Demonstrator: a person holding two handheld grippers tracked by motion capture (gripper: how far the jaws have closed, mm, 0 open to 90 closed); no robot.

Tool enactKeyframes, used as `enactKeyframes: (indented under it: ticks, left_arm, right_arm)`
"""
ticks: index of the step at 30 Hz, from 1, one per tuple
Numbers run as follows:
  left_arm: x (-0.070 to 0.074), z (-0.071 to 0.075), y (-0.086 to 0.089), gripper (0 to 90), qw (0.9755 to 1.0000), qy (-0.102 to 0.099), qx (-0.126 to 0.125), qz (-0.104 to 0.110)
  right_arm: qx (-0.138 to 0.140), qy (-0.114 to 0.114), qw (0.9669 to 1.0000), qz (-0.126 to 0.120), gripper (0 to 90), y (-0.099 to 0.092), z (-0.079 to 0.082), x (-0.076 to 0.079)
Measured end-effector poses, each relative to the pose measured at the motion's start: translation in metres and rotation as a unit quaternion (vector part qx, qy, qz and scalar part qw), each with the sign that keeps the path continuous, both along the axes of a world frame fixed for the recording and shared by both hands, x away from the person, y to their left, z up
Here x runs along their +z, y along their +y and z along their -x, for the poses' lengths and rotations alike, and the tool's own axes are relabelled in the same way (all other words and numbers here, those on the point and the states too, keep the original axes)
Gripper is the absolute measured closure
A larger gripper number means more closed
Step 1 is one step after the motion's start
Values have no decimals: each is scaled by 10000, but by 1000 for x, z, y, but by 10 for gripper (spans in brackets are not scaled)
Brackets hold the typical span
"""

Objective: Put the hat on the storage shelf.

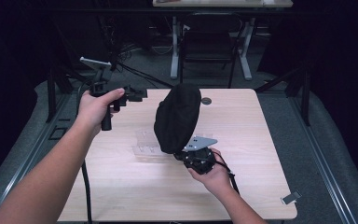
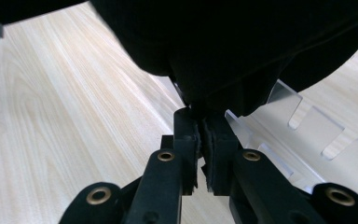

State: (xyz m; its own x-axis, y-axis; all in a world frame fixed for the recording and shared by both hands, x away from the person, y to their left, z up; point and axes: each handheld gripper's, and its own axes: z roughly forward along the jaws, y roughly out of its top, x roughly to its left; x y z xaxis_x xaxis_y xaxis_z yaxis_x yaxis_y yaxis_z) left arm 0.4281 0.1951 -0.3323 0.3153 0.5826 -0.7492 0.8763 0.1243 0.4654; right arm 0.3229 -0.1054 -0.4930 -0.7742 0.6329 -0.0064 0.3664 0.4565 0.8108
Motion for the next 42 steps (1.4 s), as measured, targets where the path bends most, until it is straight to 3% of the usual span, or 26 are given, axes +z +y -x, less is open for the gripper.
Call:
enactKeyframes:
  ticks: [7,12,19,25,28,36,42]
  left_arm:
    - [-13,4,16,578,9994,-43,97,-323]
    - [-20,7,24,562,9990,25,176,-404]
    - [-30,9,38,528,9968,-40,309,-735]
    - [-38,12,47,515,9936,-63,382,-1062]
    - [-42,14,49,519,9895,-108,363,-1394]
    - [-51,18,54,518,9851,-100,384,-1673]
    - [-60,25,58,513,9788,-204,328,-2013]
  right_arm:
    - [-56,-28,10000,-61,842,-1,1,-1]
    - [-76,-10,10000,-61,841,-4,1,-2]
    - [-142,27,9999,-29,833,-9,1,-2]
    - [-178,77,9998,4,809,-12,2,-3]
    - [-168,81,9998,21,795,-13,3,-3]
    - [-177,78,9998,40,758,-16,8,-4]
    - [-154,44,9998,105,713,-23,19,-5]
